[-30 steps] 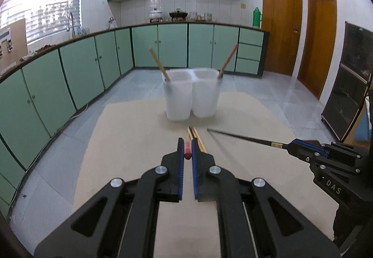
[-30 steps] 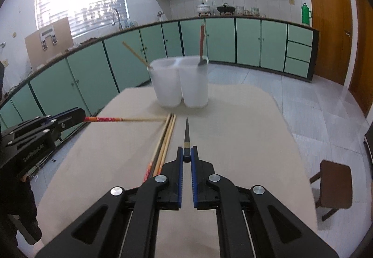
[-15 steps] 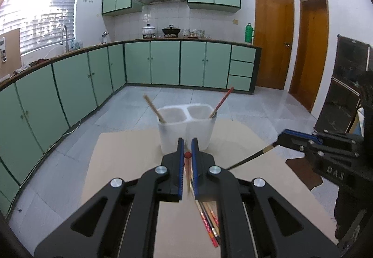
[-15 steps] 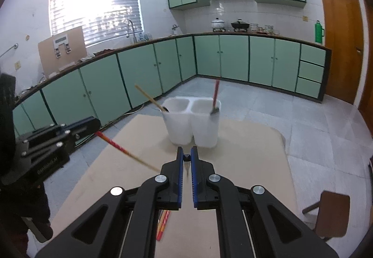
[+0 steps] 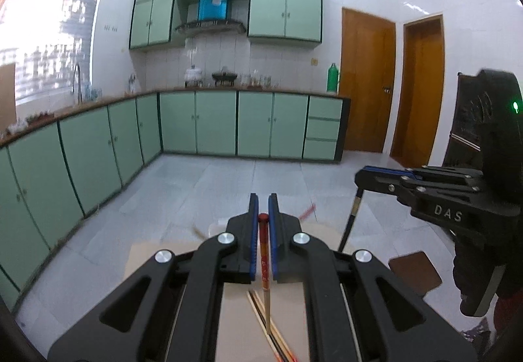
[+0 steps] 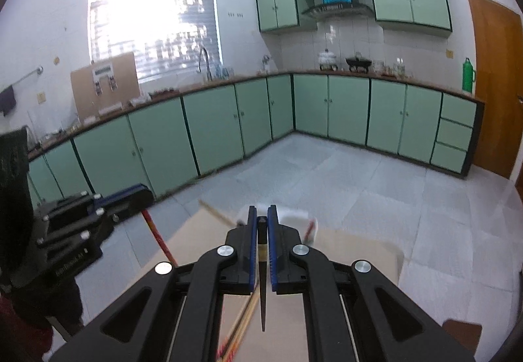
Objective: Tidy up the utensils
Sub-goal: 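Carry the black and red chopsticks over the white holder and lower them in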
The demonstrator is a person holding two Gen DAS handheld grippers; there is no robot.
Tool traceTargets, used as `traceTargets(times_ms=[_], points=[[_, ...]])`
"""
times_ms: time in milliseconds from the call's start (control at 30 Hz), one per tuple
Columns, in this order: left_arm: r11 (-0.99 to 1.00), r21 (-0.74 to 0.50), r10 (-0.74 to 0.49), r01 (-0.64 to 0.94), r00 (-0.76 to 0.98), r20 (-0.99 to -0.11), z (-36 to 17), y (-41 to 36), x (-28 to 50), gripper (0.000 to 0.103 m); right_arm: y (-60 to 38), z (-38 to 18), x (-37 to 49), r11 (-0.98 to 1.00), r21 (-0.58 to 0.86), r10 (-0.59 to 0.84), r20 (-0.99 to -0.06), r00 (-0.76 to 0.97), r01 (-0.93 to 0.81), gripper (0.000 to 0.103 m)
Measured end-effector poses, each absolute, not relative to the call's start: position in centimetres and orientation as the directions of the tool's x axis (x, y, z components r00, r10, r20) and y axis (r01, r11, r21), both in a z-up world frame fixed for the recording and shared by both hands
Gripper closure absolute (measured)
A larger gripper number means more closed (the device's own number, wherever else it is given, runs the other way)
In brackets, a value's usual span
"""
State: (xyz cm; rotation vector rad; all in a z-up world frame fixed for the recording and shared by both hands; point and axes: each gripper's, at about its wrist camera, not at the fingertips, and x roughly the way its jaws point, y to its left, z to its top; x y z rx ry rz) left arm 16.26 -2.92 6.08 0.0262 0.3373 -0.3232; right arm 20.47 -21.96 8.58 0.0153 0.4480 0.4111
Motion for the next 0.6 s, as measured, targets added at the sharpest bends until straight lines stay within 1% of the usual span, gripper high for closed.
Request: traceTargets(times_ms=[200,400,467,600], points=[[0.950,-0.014,-0.304,0.311,0.918,-0.256,9.0,-4.3,20.4,0.098,-21.5,12.0,24.6,0.932,0.081,0.359,-0.351,0.865,-0.354,0.097],[0.963,0.005,-0.263,0.269,0.942,-0.208,9.7,-5.3,25.4,0.098,-21.7,12.9,29.6,0.943,0.111,0.334,-0.314,0.889,-0.315,0.097],[0.967,0.005,-0.247,0.253,0.948,-0.203,9.2,-5.6,27.2,0.098,-21.6,12.4,30.7,0.948,0.100,0.320,-0.314,0.894,-0.304,0.097],[0.973,0.000,-0.225,0.231,0.947,-0.228,7.4,-6.0,30.4,0.098,-21.0,10.0,33.2,0.955,0.098,0.297,-0.360,0.885,-0.281,0.097]])
